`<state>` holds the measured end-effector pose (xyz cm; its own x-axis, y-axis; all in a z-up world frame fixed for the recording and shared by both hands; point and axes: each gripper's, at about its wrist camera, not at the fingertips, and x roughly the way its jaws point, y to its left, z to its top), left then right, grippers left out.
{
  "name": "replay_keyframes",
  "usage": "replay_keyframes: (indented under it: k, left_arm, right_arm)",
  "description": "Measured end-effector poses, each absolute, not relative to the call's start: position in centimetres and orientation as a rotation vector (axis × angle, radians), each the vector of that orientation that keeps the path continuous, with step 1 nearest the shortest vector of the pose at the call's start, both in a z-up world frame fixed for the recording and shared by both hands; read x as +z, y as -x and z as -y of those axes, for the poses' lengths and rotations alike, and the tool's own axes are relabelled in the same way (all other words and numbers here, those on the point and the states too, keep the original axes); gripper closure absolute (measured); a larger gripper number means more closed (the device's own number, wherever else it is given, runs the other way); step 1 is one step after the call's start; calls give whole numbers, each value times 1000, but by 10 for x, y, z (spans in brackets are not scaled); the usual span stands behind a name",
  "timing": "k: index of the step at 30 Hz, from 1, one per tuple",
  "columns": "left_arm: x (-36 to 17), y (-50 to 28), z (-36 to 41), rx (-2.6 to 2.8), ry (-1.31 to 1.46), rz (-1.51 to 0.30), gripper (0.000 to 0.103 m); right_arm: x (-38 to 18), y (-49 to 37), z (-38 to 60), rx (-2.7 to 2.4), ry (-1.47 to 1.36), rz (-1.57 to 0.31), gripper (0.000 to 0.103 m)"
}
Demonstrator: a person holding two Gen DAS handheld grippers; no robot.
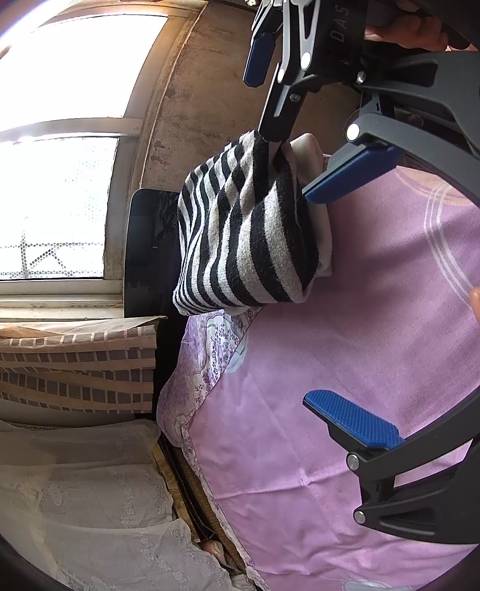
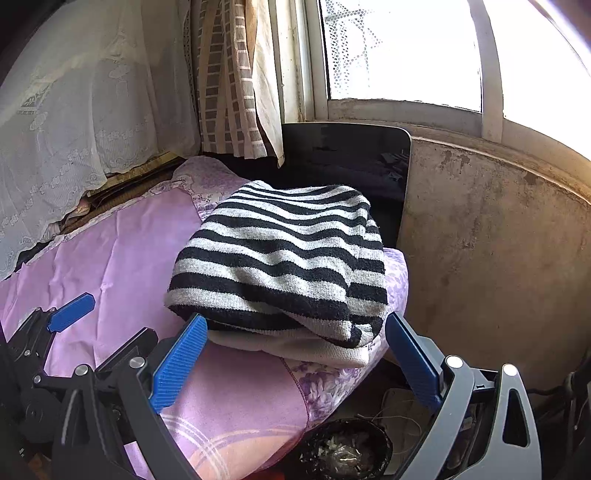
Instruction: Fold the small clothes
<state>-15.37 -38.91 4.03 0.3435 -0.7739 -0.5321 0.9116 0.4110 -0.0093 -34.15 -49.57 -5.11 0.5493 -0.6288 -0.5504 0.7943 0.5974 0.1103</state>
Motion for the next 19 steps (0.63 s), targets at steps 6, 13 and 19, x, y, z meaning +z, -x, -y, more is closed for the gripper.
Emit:
replay_keyframes:
  k: [6,13,19]
  left_arm:
    - [41,160,388,-1087,-333,-442,5]
    - [41,167,392,-1107,-367,-445,5]
    - [41,157,391,-1106,-326,-496,5]
  right_arm:
    - [-51,341,495,-862,-365,-496,5]
    - [-52,342,496,-865,-374,-492,5]
    - [-52,343,498,-863,-387,-492,5]
